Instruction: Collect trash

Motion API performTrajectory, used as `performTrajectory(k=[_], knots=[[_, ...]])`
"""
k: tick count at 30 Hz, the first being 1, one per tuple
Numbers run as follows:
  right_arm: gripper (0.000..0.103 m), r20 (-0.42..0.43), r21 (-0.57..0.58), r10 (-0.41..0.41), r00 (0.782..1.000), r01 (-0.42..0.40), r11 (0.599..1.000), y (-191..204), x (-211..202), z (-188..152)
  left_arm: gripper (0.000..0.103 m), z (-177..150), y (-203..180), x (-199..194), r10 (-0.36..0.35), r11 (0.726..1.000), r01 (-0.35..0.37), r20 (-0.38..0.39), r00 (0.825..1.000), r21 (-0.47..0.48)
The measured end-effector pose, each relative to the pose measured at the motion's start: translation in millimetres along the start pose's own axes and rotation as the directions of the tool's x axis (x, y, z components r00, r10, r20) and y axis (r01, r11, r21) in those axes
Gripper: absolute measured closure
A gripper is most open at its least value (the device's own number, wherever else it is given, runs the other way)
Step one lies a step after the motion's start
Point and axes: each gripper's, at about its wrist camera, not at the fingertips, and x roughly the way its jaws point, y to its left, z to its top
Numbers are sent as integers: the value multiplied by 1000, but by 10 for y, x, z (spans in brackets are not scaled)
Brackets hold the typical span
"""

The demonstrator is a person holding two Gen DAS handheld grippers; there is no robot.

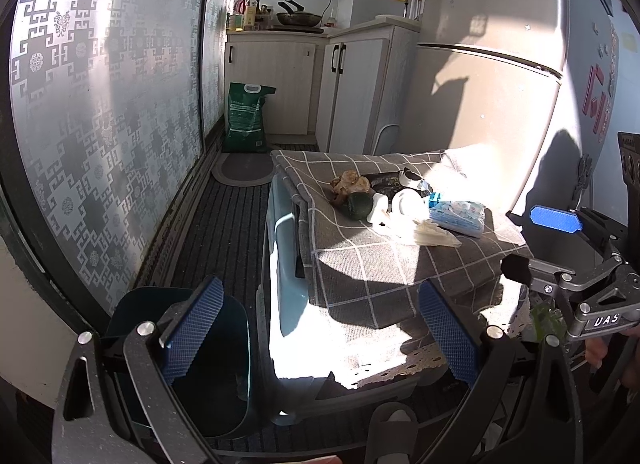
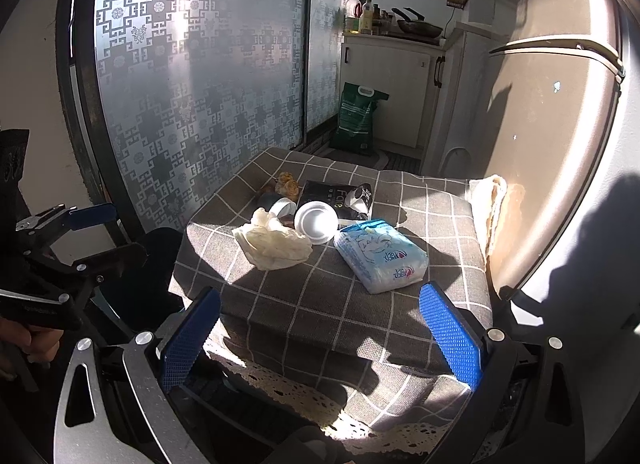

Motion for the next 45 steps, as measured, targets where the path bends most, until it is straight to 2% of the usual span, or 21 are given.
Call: performTrajectory(k=[24, 28, 31, 35, 38, 41, 45], knots=[[3, -4, -9, -1, 1000, 1, 1000, 79, 37, 50, 3, -7, 79, -15, -9, 1000, 9, -6, 1000, -5], [3, -27, 11, -21, 999, 21, 1000, 52, 68, 59, 4, -10, 129, 3, -25, 1000, 25, -13, 1000, -7], [3, -31, 11, -56, 998, 57, 998, 41, 71, 67, 5, -18, 122, 61, -5, 1000, 6, -31, 1000, 23], [3, -40, 7, -61, 997, 62, 998, 15, 81, 64, 19, -35, 151, 184, -30, 999, 33, -71, 997, 38], [4, -49, 14, -42, 998, 42, 999, -22, 88, 55, 20, -29, 144, 195, -45, 998, 48, -54, 998, 47], [12, -52, 27, -16, 999, 17, 1000, -53, 77, 57, 20, -5, 114, 158, -112, 992, 113, -25, 993, 54], [22, -55, 48, -2, 998, 5, 999, -120, 65, 51, 36, 49, 20, 207, -175, 981, 176, -20, 984, 80]])
